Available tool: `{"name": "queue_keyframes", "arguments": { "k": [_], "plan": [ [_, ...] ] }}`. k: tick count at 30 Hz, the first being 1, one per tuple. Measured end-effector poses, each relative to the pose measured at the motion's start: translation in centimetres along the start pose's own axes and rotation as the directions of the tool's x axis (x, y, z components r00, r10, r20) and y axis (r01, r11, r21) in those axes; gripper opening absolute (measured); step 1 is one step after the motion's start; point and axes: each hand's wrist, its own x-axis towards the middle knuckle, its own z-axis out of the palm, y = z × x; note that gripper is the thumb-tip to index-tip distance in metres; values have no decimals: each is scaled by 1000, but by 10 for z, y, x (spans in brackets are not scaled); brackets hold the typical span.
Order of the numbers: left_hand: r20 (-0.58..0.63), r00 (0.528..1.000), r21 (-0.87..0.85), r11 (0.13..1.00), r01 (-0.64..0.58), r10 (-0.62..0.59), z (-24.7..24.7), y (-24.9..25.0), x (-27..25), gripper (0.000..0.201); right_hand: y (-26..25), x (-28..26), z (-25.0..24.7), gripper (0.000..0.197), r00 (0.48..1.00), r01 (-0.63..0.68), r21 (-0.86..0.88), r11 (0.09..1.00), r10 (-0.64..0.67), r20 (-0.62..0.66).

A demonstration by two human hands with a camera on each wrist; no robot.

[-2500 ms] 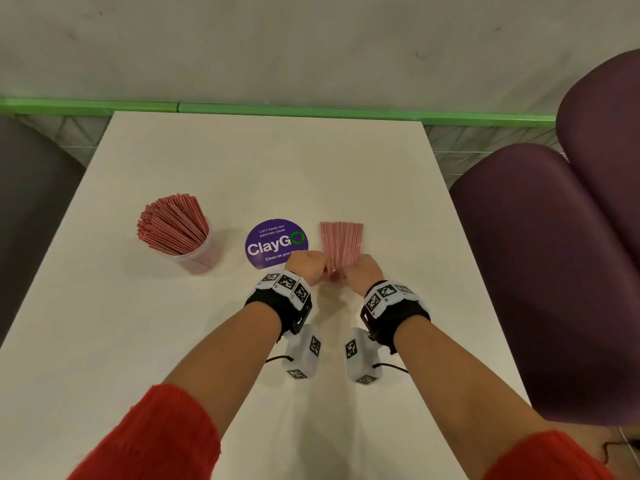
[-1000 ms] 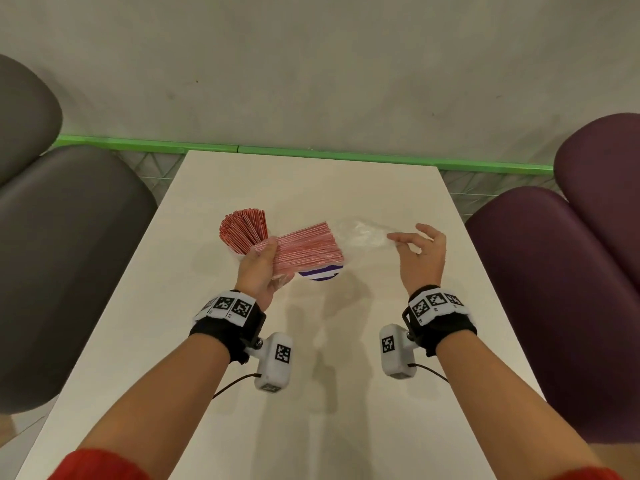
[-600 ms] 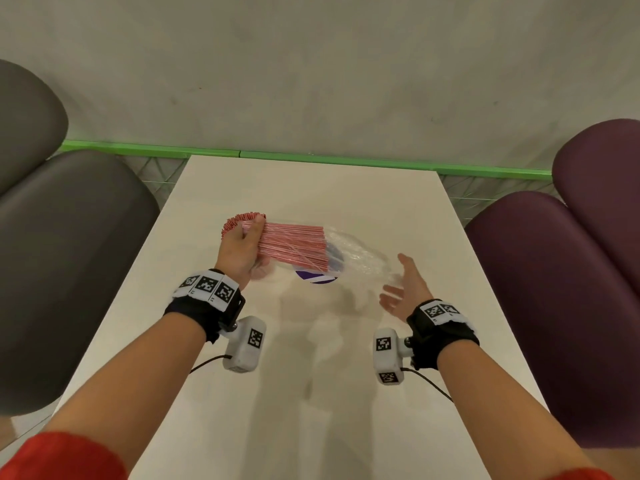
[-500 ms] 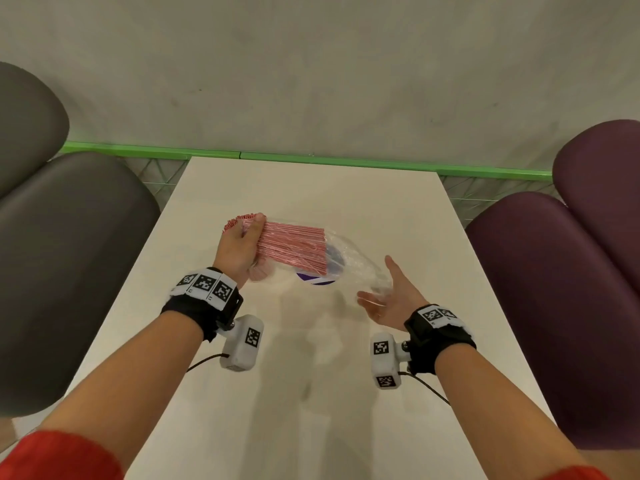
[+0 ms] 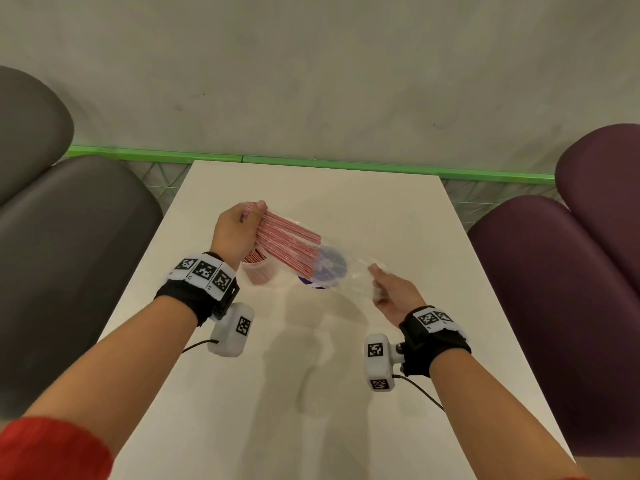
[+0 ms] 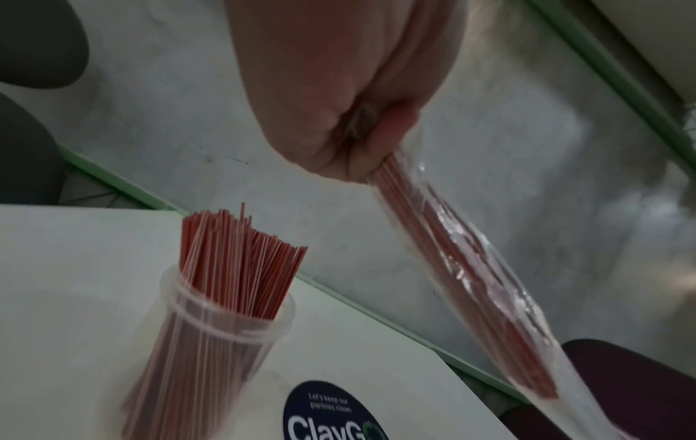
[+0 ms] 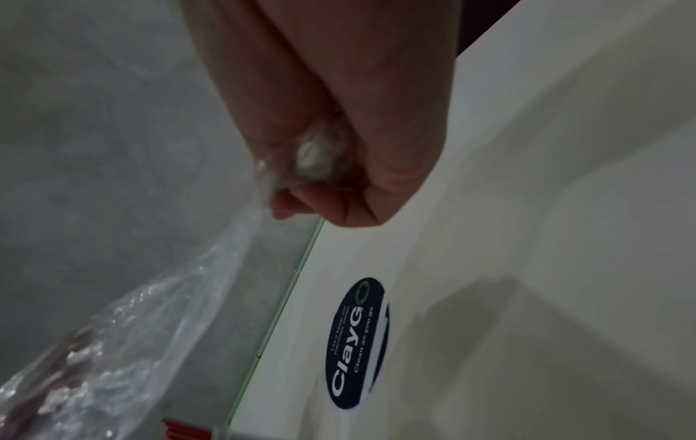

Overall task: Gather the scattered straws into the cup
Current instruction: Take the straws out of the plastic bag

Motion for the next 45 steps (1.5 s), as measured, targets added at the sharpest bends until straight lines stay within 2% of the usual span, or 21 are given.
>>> {"name": "queue_keyframes", "arguments": {
  "k": [2,4,8,13,15,18,20,23,27,30,33,35,39,41,43,45],
  "plan": [
    [12,1000,23,999,-24,23,-1,8,1,31,2,0,0,8,999,36,20,999,-36,-8],
    [25,999,7,999,-33,33,-1,17,0,31,4,-1,2,12,998,53,114,992,-55,12],
    [106,993,-23,999,-50,52,8,40,-4,36,12,-10,16,24,1000,2,164,986,-5,17],
    [194,974,70,988,-136,120,23,78,-7,46,16,-12,33,22,996,-75,399,914,53,66],
    [200,965,136,971,-198,169,28,92,-9,46,14,-11,36,27,997,-49,455,889,16,76],
    [194,939,219,920,-324,285,30,105,-13,46,6,-11,35,39,996,10,446,895,-48,75],
    [169,933,259,899,-352,317,31,110,-11,44,3,-11,30,38,994,53,443,895,-91,65],
    [162,939,306,889,-341,305,33,111,-7,41,2,-10,25,43,991,98,368,925,-122,45],
    [146,955,242,927,-287,257,37,108,-4,34,2,-8,28,46,997,74,250,965,-76,-5],
    [112,962,208,941,-267,249,38,112,-4,35,6,-12,34,36,999,-5,339,941,17,-31],
    [87,964,176,949,-262,250,37,119,-1,48,9,-16,40,22,996,-63,450,891,84,-26],
    [116,960,160,949,-273,256,37,124,-2,56,10,-18,43,18,996,-80,477,875,89,4],
    [209,951,104,962,-252,226,43,135,-7,59,6,-23,50,24,989,-131,492,861,81,121],
    [241,948,113,965,-239,207,48,136,-8,56,3,-26,52,30,975,-187,549,815,87,203],
    [262,946,166,957,-238,190,49,139,-7,55,0,-28,53,33,971,-200,610,767,70,230],
    [278,940,243,933,-266,196,49,142,-6,54,-5,-30,52,33,972,-180,625,760,40,230]
  ]
}}
